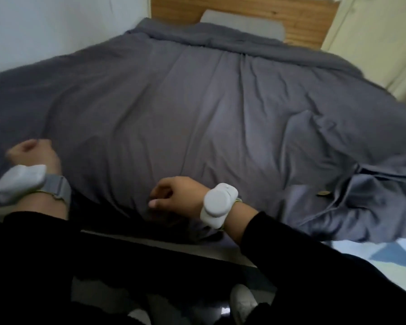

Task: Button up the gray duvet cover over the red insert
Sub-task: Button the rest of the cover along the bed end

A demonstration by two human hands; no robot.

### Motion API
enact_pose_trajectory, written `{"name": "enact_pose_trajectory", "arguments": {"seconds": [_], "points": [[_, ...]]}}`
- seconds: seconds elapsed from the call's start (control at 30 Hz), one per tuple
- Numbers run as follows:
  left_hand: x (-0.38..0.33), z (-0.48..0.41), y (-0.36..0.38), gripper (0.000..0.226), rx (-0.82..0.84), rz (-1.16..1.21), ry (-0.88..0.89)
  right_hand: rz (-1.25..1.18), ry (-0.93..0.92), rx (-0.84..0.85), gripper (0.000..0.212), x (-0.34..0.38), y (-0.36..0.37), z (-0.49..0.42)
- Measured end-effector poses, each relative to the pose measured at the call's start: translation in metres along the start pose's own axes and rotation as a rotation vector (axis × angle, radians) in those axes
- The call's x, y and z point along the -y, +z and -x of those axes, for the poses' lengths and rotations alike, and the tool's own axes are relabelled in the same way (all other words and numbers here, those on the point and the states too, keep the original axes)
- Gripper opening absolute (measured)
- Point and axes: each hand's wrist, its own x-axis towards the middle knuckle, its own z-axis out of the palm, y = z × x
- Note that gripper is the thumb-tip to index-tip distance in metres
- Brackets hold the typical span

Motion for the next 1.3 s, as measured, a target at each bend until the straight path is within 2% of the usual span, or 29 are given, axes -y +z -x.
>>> {"name": "enact_pose_trajectory", "arguments": {"seconds": [0.07,0.1,0.2,0.3,0.43,0.47,0.53,0.63,0.7,0.77,0.87,0.93,1.03,1.1,1.17,1.23,1.3], "points": [[-0.010,0.013,0.025,0.007,0.047,0.160,0.079,-0.020,0.013,-0.096,0.027,-0.007,-0.023,0.006],[-0.015,0.028,0.047,0.018,0.130,0.228,0.130,-0.028,0.046,-0.165,0.025,-0.019,-0.039,0.013],[-0.026,0.091,0.112,0.012,0.478,0.313,0.226,0.005,0.240,-0.370,0.024,-0.074,-0.088,0.044],[-0.025,0.171,0.155,0.013,0.797,0.176,0.397,0.071,0.461,-0.485,0.023,-0.134,-0.117,0.088],[0.003,0.267,0.185,0.060,1.264,-0.215,0.607,0.112,0.636,-0.503,0.024,-0.181,-0.134,0.140],[0.007,0.284,0.189,0.072,1.304,-0.361,0.723,0.121,0.653,-0.511,0.024,-0.187,-0.137,0.150],[0.012,0.308,0.199,0.090,1.248,-0.597,1.008,0.150,0.673,-0.529,0.024,-0.196,-0.139,0.168],[0.015,0.334,0.207,0.099,1.179,-0.699,1.282,0.225,0.695,-0.532,0.023,-0.206,-0.137,0.194],[0.019,0.349,0.212,0.087,1.129,-0.739,1.394,0.271,0.713,-0.523,0.023,-0.210,-0.132,0.210],[0.023,0.364,0.214,0.059,1.074,-0.719,1.477,0.283,0.729,-0.511,0.023,-0.214,-0.129,0.225],[0.034,0.384,0.213,0.022,1.233,-0.617,1.470,0.214,0.760,-0.473,0.026,-0.217,-0.135,0.241],[0.042,0.395,0.215,0.019,1.337,-0.621,1.448,0.169,0.765,-0.544,0.022,-0.219,-0.152,0.244],[0.042,0.398,0.222,0.023,1.384,-0.620,1.320,0.164,0.767,-0.810,0.022,-0.235,-0.194,0.237],[0.040,0.400,0.227,0.033,1.391,-0.537,1.276,0.127,0.808,-0.901,0.032,-0.254,-0.225,0.235],[0.036,0.407,0.234,0.059,1.400,-0.438,1.208,0.132,0.898,-0.897,0.040,-0.280,-0.248,0.236],[0.022,0.416,0.243,0.081,1.405,-0.339,1.028,0.151,1.018,-0.834,0.049,-0.308,-0.259,0.242],[0.002,0.426,0.259,0.091,1.416,-0.168,0.800,0.075,1.095,-0.844,0.059,-0.337,-0.260,0.250]]}}
